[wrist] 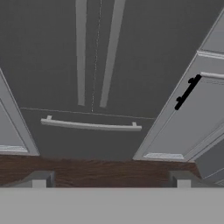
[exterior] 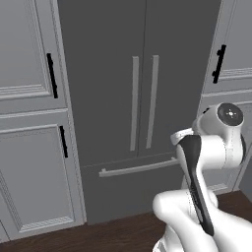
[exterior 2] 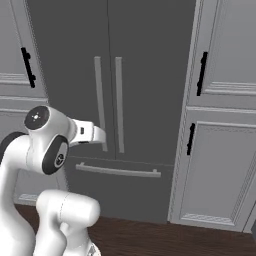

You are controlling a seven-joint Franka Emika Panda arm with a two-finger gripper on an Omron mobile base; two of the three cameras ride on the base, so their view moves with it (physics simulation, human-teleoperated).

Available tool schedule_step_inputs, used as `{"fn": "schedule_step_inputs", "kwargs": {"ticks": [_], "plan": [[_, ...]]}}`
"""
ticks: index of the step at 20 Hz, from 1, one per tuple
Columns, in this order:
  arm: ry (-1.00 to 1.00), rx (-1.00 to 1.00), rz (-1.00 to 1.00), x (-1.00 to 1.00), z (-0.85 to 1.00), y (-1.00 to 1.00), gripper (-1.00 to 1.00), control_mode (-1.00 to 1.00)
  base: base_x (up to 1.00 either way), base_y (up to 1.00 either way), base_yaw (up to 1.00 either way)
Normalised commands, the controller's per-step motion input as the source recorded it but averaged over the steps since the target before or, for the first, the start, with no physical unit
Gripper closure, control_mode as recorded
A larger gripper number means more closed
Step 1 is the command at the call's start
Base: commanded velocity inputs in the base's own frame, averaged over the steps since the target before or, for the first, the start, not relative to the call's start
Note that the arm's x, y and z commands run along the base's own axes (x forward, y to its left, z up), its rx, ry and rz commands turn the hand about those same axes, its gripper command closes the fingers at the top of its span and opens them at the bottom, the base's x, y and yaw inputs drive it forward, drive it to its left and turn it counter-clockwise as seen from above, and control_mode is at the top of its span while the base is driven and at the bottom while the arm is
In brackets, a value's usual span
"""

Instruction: Grab a lemon wedge from the fridge and one ice cube from the ice bowl, and put them in the glass of lemonade.

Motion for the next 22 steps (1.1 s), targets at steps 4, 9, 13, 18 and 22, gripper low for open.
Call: {"fn": "schedule_step_inputs", "kwargs": {"ticks": [4,9,13,18,22], "plan": [[0.00,0.00,0.00,0.00,0.00,0.00,-1.00,1.00,-0.28,0.02,0.04],[0.00,0.00,0.00,0.00,0.00,0.00,-1.00,1.00,-0.48,0.17,0.15],[0.00,0.00,0.00,0.00,0.00,0.00,-1.00,1.00,0.04,0.20,0.10],[0.00,0.00,0.00,0.30,0.00,0.00,-1.00,-1.00,0.07,0.01,0.00],[0.00,0.00,0.00,0.34,0.00,0.00,-1.00,-1.00,0.00,0.00,0.00]]}}
